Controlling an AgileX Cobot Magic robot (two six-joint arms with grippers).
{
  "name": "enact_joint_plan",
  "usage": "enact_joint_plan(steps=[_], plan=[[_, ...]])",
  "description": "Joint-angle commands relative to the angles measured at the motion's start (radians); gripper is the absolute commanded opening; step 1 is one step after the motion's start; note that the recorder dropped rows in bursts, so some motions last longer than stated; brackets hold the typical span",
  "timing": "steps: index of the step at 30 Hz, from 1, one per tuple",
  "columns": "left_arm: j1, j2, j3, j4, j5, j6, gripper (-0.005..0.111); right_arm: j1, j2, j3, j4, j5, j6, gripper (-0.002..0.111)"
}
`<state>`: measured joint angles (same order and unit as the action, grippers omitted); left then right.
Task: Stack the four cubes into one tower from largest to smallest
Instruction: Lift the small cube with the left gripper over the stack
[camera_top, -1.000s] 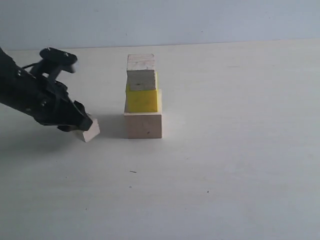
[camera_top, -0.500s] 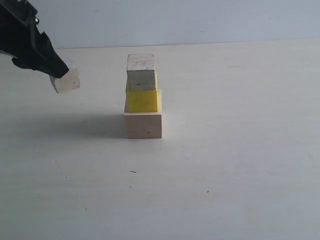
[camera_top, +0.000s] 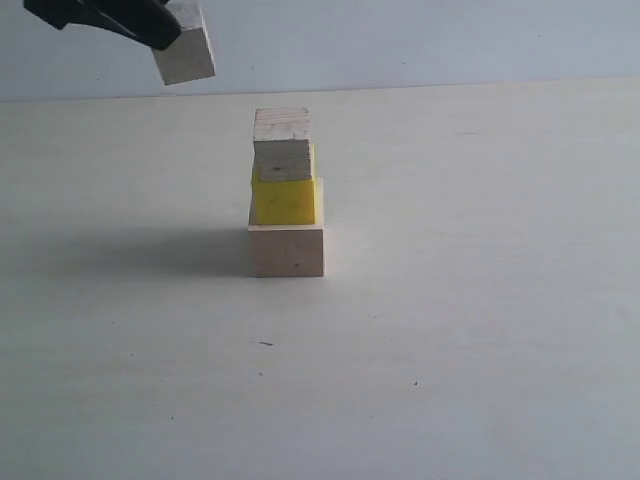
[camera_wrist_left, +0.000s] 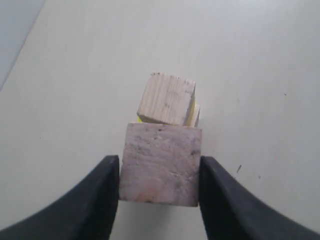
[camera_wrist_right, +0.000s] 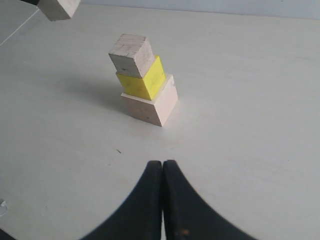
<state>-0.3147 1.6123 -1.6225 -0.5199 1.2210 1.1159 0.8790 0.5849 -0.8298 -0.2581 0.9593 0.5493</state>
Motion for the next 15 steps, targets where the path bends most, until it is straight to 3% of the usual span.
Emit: enact_joint_plan(steps=[1, 8, 15], plan=[[-0.044, 0.073, -0.049, -0.016, 0.000, 0.066, 0.000, 0.004, -0.006, 0.005, 0.017, -0.004, -0.005, 0.000], [-0.074, 0.189, -0.175, -0.018, 0.000, 0.111, 0.000, 0.004, -0.006, 0.005, 0.061, -0.004, -0.001, 0.000], [-0.104, 0.264, -0.219, -0.040, 0.000, 0.103, 0.000, 0.004, -0.006, 0.005, 0.056, -0.004, -0.001, 0.000]])
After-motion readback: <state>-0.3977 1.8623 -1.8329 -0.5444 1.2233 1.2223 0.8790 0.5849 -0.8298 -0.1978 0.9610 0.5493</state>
